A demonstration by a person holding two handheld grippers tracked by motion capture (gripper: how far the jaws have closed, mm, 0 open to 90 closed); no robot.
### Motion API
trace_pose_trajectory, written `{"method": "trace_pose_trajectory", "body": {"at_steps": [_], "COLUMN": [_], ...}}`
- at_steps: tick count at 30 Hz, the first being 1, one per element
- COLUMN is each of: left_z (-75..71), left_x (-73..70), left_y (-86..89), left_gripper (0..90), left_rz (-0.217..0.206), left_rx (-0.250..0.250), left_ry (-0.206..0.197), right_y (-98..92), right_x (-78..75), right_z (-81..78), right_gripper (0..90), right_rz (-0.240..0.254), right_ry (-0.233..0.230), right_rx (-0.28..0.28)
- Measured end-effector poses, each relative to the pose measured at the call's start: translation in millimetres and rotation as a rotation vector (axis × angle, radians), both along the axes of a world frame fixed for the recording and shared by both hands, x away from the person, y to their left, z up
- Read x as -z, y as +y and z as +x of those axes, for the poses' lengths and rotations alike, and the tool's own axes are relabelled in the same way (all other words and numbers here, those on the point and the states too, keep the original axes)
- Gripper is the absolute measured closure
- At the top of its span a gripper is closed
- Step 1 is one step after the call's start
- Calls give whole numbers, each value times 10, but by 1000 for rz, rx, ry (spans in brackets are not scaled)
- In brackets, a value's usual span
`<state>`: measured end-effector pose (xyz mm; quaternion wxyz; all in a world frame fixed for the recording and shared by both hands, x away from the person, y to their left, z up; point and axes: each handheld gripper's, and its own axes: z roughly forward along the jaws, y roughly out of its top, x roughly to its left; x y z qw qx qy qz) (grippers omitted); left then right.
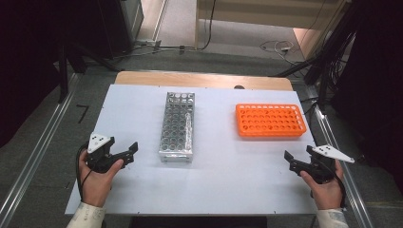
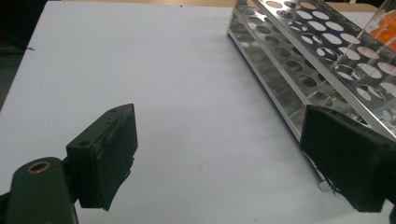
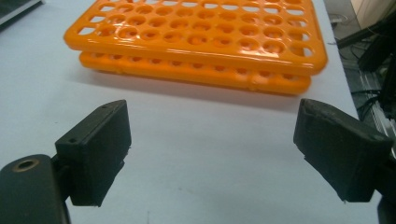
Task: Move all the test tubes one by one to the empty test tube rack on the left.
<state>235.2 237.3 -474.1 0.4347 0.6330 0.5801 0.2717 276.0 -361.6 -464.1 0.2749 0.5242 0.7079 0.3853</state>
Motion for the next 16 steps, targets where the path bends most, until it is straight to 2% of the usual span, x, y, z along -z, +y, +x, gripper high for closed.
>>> {"method": "trace_pose_trajectory", "body": {"at_steps": [5,10,16], "left_z": [-21,-36,-47], "left_x": [31,79,106], "left_y": [67,146,162], "left_gripper": [114,115,115], "left_rz": [0,7,10], "left_rx": [-24,-47,-42], "left_ry": [10,29,43], "right_y": [-134,-182,-202], "right_x": [18,47,110], "right_z": [-43,-55,-24], "right_gripper": [99,99,88], "right_rz": [13,14,2], "right_ry": [5,25,54], "right_rx": [37,63,70]}}
